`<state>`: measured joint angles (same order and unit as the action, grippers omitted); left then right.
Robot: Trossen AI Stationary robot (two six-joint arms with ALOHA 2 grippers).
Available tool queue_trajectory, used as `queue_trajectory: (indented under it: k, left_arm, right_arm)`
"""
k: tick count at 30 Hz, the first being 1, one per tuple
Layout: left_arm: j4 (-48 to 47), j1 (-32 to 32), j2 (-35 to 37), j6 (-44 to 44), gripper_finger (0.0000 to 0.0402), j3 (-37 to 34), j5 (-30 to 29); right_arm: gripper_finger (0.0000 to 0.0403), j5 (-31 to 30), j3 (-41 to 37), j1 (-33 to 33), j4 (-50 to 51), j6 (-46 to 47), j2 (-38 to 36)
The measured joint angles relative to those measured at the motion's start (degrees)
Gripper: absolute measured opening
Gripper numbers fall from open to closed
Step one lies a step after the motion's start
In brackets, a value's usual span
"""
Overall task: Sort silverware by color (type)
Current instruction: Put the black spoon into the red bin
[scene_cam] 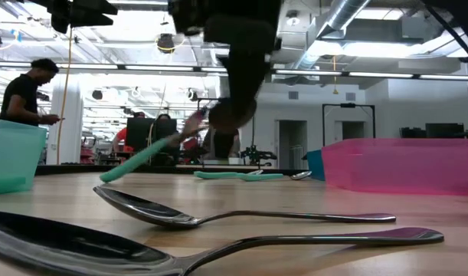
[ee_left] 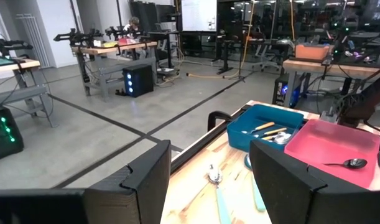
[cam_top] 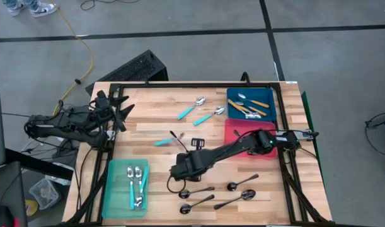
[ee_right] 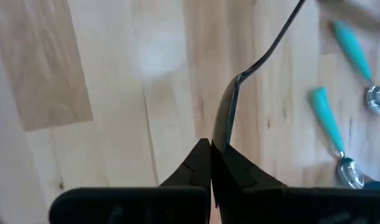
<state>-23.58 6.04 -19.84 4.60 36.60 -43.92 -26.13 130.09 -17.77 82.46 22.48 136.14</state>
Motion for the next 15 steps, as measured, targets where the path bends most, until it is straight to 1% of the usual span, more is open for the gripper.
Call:
queue_trajectory:
  k: [8, 15]
  left_arm:
    - [0.2, 0.0, 0.0, 0.0, 0.0206, 0.0, 0.0]
    - [0.3, 0.0, 0.0, 0.0, 0.0206, 0.0, 0.0]
  right_arm:
    - [0.0024, -1.0, 0.9, -0.5, 2.9, 2.1, -6.2]
    - [0.0024, -2.3, 0.9, -0.6, 5.4, 3.6, -10.1]
